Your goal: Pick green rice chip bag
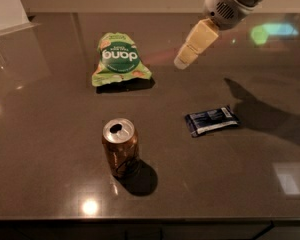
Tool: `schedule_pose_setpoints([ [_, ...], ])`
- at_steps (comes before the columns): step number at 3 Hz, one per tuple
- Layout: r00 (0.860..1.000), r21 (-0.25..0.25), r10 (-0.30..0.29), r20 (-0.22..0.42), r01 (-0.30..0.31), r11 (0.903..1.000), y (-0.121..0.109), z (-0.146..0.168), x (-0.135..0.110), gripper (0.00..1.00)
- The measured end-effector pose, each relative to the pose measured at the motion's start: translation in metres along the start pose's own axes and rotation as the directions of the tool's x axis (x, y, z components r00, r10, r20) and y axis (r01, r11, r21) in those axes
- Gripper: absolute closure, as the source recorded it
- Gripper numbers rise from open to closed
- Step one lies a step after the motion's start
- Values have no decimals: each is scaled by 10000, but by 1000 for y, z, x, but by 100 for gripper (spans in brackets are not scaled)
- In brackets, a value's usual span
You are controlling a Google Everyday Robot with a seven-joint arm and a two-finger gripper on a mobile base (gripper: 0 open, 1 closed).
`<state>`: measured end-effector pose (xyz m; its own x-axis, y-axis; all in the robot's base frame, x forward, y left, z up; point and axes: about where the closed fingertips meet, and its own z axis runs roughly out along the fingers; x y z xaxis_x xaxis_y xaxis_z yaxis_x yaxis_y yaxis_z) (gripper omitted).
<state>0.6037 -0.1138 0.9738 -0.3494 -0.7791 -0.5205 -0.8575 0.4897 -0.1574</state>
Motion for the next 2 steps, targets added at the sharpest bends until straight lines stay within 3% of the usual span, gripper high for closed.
schedule_pose_setpoints([
  [2,9983,-290,529,-234,-536,9981,-2,60,-47,0],
])
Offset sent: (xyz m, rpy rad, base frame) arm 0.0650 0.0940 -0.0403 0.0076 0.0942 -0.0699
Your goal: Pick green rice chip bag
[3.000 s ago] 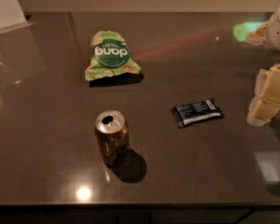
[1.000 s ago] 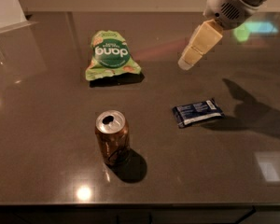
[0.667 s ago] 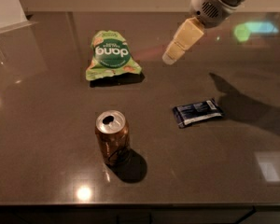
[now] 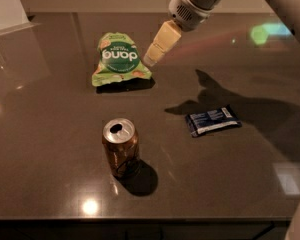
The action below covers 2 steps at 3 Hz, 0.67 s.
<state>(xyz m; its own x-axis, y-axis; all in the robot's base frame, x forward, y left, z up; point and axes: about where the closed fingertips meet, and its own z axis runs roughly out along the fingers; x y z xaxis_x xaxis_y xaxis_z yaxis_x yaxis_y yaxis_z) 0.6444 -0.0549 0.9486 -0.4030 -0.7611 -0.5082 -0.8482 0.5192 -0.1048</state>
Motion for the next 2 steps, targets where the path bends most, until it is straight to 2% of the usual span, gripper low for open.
schedule_pose_setpoints([
  [1,9974,-17,599,-409,-601,9982,-2,27,-16,0],
  [2,9895,-7,1284,-665,-1287,9917,-2,52,-30,0],
])
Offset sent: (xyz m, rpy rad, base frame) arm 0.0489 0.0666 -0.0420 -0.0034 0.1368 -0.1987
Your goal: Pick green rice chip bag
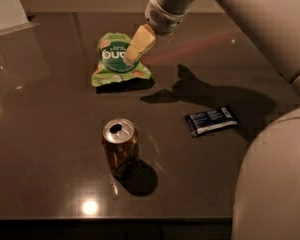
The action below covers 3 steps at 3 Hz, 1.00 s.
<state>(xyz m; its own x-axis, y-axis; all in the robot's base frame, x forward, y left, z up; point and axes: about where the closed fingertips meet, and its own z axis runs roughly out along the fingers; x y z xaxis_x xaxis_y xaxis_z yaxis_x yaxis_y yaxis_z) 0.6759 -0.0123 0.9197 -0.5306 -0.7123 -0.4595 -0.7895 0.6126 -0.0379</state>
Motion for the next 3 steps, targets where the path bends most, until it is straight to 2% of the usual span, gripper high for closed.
schedule_pose_setpoints([
  [1,9974,35,648,-316,-647,9979,0,23,-16,0],
  [3,9880,-518,1312,-811,-1356,9894,11,61,-44,0],
])
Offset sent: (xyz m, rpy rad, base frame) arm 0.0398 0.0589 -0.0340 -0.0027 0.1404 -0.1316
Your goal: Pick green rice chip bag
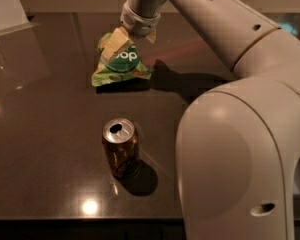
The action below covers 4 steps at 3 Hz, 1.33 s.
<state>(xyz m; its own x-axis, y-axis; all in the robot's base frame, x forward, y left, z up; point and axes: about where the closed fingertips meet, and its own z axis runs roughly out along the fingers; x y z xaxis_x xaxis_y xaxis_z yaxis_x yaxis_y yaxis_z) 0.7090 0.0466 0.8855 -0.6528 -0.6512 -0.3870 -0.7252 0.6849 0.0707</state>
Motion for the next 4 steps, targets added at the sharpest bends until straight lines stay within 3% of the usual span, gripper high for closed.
schedule_pose_setpoints([
  [2,9992,-551,348,-202,-358,9978,14,21,-18,0],
  [4,9958,159,831,-378,-825,9965,9,34,-20,0],
])
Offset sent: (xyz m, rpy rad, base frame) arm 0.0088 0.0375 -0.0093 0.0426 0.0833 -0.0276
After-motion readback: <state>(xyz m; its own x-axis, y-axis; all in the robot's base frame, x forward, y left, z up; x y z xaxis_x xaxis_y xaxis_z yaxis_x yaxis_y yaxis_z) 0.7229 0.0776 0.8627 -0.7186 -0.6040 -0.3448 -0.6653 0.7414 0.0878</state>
